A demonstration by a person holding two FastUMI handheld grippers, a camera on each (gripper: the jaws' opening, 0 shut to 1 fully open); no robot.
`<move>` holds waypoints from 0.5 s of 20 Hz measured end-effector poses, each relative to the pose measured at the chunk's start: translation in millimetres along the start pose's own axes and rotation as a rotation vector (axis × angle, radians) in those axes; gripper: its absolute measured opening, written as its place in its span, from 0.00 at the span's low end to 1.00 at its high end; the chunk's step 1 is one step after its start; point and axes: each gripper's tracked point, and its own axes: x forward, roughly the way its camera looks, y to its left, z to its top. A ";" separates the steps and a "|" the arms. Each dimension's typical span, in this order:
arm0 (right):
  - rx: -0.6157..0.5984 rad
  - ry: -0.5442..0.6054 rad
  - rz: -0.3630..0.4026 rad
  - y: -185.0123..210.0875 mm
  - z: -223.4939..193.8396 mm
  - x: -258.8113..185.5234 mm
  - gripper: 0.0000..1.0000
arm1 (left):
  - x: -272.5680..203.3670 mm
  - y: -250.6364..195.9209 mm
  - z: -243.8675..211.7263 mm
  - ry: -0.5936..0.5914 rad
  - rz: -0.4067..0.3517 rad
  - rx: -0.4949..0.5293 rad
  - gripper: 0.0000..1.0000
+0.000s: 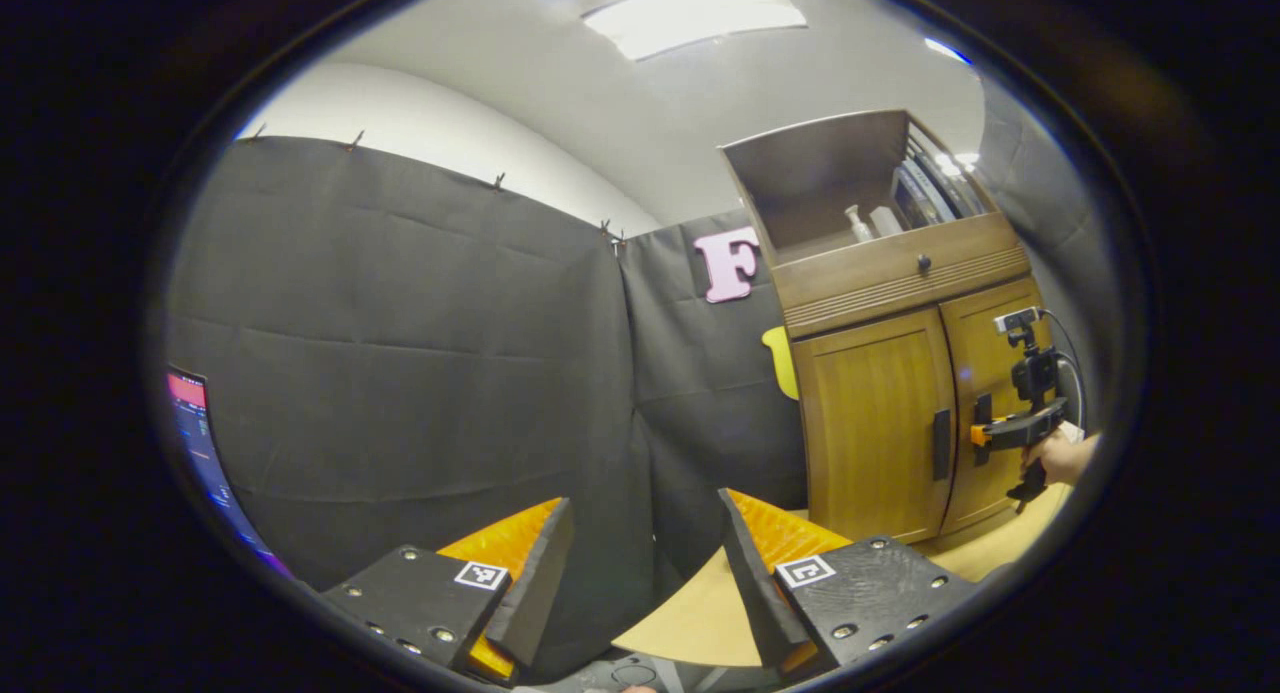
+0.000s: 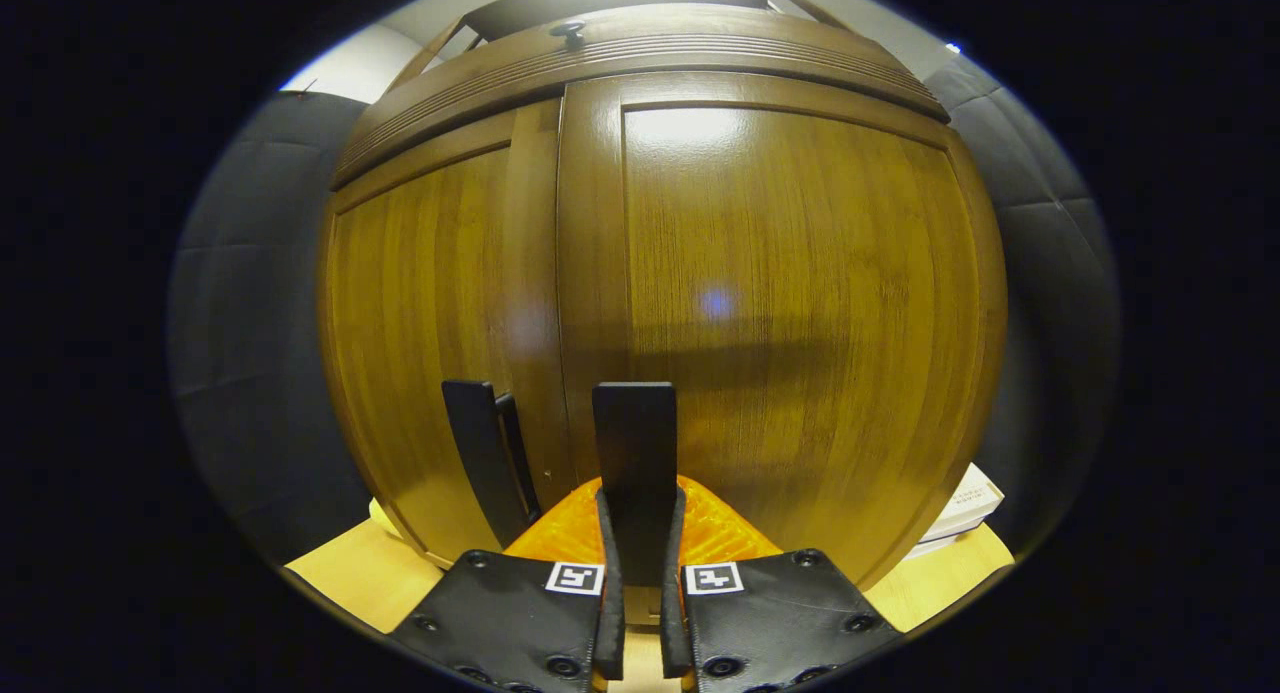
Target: Open the right door of the double-door shoe cabinet with the right hand, and open the left door with the left hand.
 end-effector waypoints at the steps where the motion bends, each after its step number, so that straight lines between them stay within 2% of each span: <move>1: 0.002 0.002 0.007 -0.6 -1.1 -4.0 0.12 | -0.4 0.1 1.1 -0.002 -0.007 -0.003 0.83; 10: 0.003 0.017 0.082 -4.0 -6.7 -48.7 0.16 | 9.5 -13.3 -7.9 -0.013 -0.115 -0.042 0.84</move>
